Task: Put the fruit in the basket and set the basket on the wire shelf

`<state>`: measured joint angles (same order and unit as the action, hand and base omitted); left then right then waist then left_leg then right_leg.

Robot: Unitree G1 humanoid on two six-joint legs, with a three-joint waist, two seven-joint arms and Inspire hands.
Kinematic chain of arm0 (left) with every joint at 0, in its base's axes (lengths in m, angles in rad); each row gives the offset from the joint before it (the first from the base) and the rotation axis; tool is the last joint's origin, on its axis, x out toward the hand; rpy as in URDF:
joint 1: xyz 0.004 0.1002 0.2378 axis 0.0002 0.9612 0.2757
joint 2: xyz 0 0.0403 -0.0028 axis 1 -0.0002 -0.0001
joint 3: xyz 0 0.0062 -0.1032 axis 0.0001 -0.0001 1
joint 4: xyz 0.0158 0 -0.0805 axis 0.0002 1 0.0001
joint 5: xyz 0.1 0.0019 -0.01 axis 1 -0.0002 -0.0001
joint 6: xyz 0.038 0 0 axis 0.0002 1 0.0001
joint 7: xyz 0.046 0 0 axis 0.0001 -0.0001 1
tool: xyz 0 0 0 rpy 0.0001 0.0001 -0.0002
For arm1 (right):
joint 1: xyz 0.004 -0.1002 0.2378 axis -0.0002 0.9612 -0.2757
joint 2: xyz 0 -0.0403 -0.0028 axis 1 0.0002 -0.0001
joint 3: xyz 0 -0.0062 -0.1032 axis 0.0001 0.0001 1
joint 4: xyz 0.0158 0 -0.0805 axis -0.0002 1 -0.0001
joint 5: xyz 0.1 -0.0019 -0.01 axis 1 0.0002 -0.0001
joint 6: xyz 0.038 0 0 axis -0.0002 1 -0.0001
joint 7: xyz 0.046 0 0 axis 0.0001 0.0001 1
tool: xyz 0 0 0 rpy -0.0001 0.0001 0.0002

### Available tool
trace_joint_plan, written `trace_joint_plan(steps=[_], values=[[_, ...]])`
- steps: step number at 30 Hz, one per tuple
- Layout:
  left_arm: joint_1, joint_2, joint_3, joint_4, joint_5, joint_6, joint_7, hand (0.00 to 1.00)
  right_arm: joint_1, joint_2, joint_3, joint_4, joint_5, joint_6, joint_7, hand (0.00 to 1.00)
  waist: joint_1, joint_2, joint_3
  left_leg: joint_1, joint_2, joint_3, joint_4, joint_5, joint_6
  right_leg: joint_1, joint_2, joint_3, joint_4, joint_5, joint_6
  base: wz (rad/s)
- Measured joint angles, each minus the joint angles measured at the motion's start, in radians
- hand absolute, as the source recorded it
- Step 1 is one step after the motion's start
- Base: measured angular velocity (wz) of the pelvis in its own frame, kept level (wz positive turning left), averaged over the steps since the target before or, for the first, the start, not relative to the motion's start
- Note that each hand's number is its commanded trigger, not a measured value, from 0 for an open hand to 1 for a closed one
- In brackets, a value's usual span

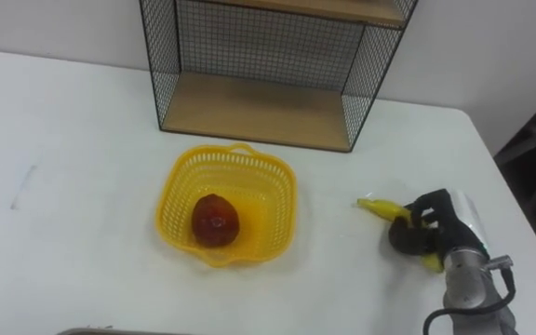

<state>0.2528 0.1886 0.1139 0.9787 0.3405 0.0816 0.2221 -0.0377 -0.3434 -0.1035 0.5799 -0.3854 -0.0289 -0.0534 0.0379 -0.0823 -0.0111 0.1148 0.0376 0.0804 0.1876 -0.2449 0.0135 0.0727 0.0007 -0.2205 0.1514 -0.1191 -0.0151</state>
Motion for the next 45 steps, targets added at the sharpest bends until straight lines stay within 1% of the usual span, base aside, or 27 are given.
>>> trace_joint_plan(steps=[2,4,6,7,8,9,10,11,12,13,14,15,16,18,20,22,23,26,27,29,32,34,36,39,42,44,45], values=[[-0.001,0.0,-0.011,0.001,-0.033,0.0,0.0,0.0,0.006,0.009,0.002,-0.03,0.032,0.02,0.002,1.0,-0.001,0.001,0.0006,0.0,0.002,0.006,-0.003,0.0,0.0,-0.004,0.001,0.004,0.001,0.0,0.0,-0.06],[0.0,-0.001,-0.02,0.001,-0.035,0.0,0.0,0.0,0.023,0.022,0.002,-0.073,0.054,0.033,0.004,1.0,0.0,0.003,0.0019,0.0,0.003,0.013,-0.007,0.0,0.0,-0.008,0.002,0.008,0.002,0.0,0.0,-0.09],[-0.001,-0.002,-0.019,0.0,-0.035,0.0,0.0,0.0,0.035,0.035,0.001,-0.11,0.071,0.036,0.012,1.0,-0.003,0.005,0.0027,-0.001,0.003,0.019,-0.009,0.0,0.0,-0.014,0.002,0.014,0.004,0.0,-0.001,-0.12],[-0.004,-0.003,-0.018,-0.002,-0.035,-0.003,0.0,0.0,0.051,0.041,0.001,-0.155,0.089,0.045,0.025,1.0,-0.002,0.009,0.0048,-0.003,0.003,0.025,-0.01,0.0,0.0,-0.022,0.002,0.021,0.009,0.0,-0.001,-0.12],[-0.008,-0.003,-0.018,-0.001,-0.035,-0.004,0.0,0.0,0.061,0.046,0.003,-0.18,0.103,0.045,0.039,1.0,-0.004,0.011,0.0075,-0.005,0.003,0.026,-0.01,0.0,0.0,-0.023,0.002,0.021,0.01,0.0,-0.001,-0.11],[-0.02,-0.003,-0.019,0.009,-0.035,-0.01,0.0,0.0,0.081,0.058,0.009,-0.23,0.148,0.045,0.06,1.0,-0.003,0.015,0.0127,-0.005,0.003,0.029,-0.011,0.0,0.0,-0.027,0.001,0.025,0.015,0.0,0.0,-0.12],[-0.022,-0.003,-0.019,0.02,-0.035,-0.02,0.0,0.0,0.086,0.075,0.019,-0.264,0.227,0.045,0.077,1.0,0.0,0.021,0.0154,-0.005,0.002,0.038,-0.015,0.0,0.0,-0.033,0.002,0.034,0.018,0.0,0.0,-0.16],[-0.024,-0.003,-0.019,0.023,-0.033,-0.022,0.0,0.0,0.086,0.083,0.025,-0.28,0.263,0.045,0.083,1.0,0.001,0.023,0.0166,-0.005,0.002,0.044,-0.016,0.0,0.0,-0.037,0.003,0.04,0.019,0.0,0.0,-0.23],[-0.022,-0.005,-0.019,0.024,-0.032,-0.029,0.0,0.0,0.087,0.094,0.044,-0.31,0.324,0.044,0.091,1.0,0.005,0.03,0.0183,-0.002,0.002,0.053,-0.018,0.0,0.0,-0.038,0.005,0.049,0.019,0.001,0.0,-0.2],[-0.02,-0.008,-0.018,0.026,-0.033,-0.034,0.0,0.0,0.09,0.104,0.053,-0.331,0.395,0.043,0.101,1.0,0.011,0.037,0.0169,0.001,0.002,0.057,-0.019,0.0,0.001,-0.038,0.006,0.052,0.019,0.001,0.001,-0.13],[-0.021,-0.011,-0.02,0.026,-0.035,-0.041,0.0,0.0,0.091,0.115,0.057,-0.351,0.473,0.043,0.1,1.0,0.016,0.041,0.0184,0.001,0.002,0.057,-0.021,0.0,0.001,-0.038,0.005,0.051,0.017,0.002,0.001,-0.04],[-0.02,-0.013,-0.02,0.026,-0.035,-0.043,0.0,0.0,0.091,0.116,0.064,-0.36,0.509,0.042,0.1,1.0,0.019,0.044,0.0191,0.001,0.003,0.057,-0.021,0.0,0.001,-0.039,0.005,0.05,0.017,0.002,0.001,0.04],[-0.016,-0.017,-0.022,0.026,-0.035,-0.043,0.0,0.0,0.09,0.116,0.08,-0.374,0.583,0.04,0.101,1.0,0.023,0.046,0.0186,-0.001,0.003,0.054,-0.021,0.0,0.001,-0.039,0.004,0.042,0.017,0.002,0.001,0.08],[-0.004,-0.029,-0.021,0.027,-0.034,-0.044,0.0,0.0,0.09,0.126,0.085,-0.402,0.675,0.04,0.118,1.0,0.02,0.054,0.0164,-0.004,0.002,0.047,-0.021,0.0,0.001,-0.038,0.002,0.028,0.016,0.001,0.001,0.12],[0.014,-0.046,-0.019,0.027,-0.029,-0.044,0.0,0.0,0.089,0.145,0.082,-0.424,0.767,0.03,0.145,1.0,0.021,0.066,0.0107,-0.007,0.002,0.041,-0.02,0.0,0.001,-0.037,0.001,0.022,0.015,0.001,0.001,0.11],[0.024,-0.058,-0.018,0.027,-0.023,-0.044,0.0,0.0,0.089,0.153,0.083,-0.438,0.82,0.03,0.166,1.0,0.021,0.073,0.0091,-0.008,0.003,0.039,-0.019,0.0,0.001,-0.036,-0.001,0.019,0.015,0.001,0.001,0.06],[0.027,-0.063,-0.018,0.03,-0.024,-0.044,0.0,0.0,0.089,0.153,0.083,-0.442,0.849,0.029,0.18,1.0,0.022,0.078,0.0098,-0.008,0.003,0.034,-0.019,0.001,0.001,-0.035,-0.002,0.016,0.016,0.001,0.001,0.05],[0.037,-0.063,-0.019,0.032,-0.025,-0.044,0.0,0.0,0.09,0.153,0.084,-0.442,0.892,0.029,0.201,1.0,0.022,0.084,0.0102,-0.009,0.003,0.031,-0.017,0.001,0.002,-0.034,-0.003,0.014,0.016,0.001,0.001,0.02],[0.036,-0.063,-0.02,0.032,-0.025,-0.044,0.0,0.0,0.09,0.153,0.083,-0.442,0.919,0.029,0.208,1.0,0.021,0.087,0.0089,-0.012,0.003,0.029,-0.015,0.001,0.002,-0.035,-0.003,0.011,0.016,0.001,0.001,0.06],[0.036,-0.063,-0.022,0.032,-0.025,-0.044,0.0,0.0,0.09,0.152,0.084,-0.442,0.976,0.027,0.213,1.0,0.02,0.087,0.0083,-0.018,0.002,0.024,-0.007,0.001,0.002,-0.035,-0.008,0.001,0.017,0.001,0.001,0.08],[0.027,-0.061,-0.041,0.033,-0.024,-0.044,0.0,0.0,0.089,0.151,0.084,-0.449,1.011,0.027,0.225,1.0,0.021,0.086,0.008,-0.022,0.001,0.022,-0.001,0.002,0.003,-0.035,-0.014,-0.002,0.018,0.0,0.001,0.04],[0.027,-0.061,-0.042,0.034,-0.023,-0.044,0.0,0.0,0.089,0.152,0.084,-0.483,1.014,0.027,0.24,1.0,0.021,0.083,0.0084,-0.025,-0.007,0.022,0.001,0.003,0.004,-0.037,-0.014,-0.003,0.018,0.0,0.001,0.0],[0.026,-0.062,-0.042,0.036,-0.022,-0.044,0.0,0.0,0.088,0.152,0.084,-0.515,1.011,0.024,0.247,1.0,0.022,0.081,0.008,-0.024,-0.009,0.018,0.001,0.004,0.006,-0.037,-0.014,-0.001,0.018,0.0,0.002,0.0],[0.023,-0.061,-0.039,0.036,-0.022,-0.044,0.0,0.0,0.082,0.152,0.088,-0.528,1.0,0.009,0.255,1.0,0.026,0.073,0.0088,-0.024,-0.011,0.021,0.002,0.005,0.008,-0.037,-0.016,0.0,0.02,0.0,0.003,0.0],[0.014,-0.061,-0.04,0.036,-0.023,-0.044,0.0,0.0,0.061,0.148,0.118,-0.528,0.939,0.006,0.252,1.0,0.032,0.068,0.0108,-0.024,-0.011,0.021,0.0,0.005,0.008,-0.04,-0.015,0.003,0.019,0.0,0.003,-0.04],[0.004,-0.06,-0.042,0.036,-0.023,-0.044,0.0,0.0,0.047,0.147,0.143,-0.529,0.854,0.005,0.253,1.0,0.041,0.064,0.0087,-0.028,-0.011,0.021,0.002,0.005,0.008,-0.048,-0.013,0.004,0.021,0.001,0.003,-0.04],[0.004,-0.06,-0.043,0.036,-0.023,-0.044,0.0,0.0,0.044,0.146,0.148,-0.53,0.839,0.005,0.253,1.0,0.045,0.062,0.0074,-0.033,-0.011,0.022,0.003,0.005,0.008,-0.052,-0.013,0.004,0.021,0.001,0.003,0.0]])
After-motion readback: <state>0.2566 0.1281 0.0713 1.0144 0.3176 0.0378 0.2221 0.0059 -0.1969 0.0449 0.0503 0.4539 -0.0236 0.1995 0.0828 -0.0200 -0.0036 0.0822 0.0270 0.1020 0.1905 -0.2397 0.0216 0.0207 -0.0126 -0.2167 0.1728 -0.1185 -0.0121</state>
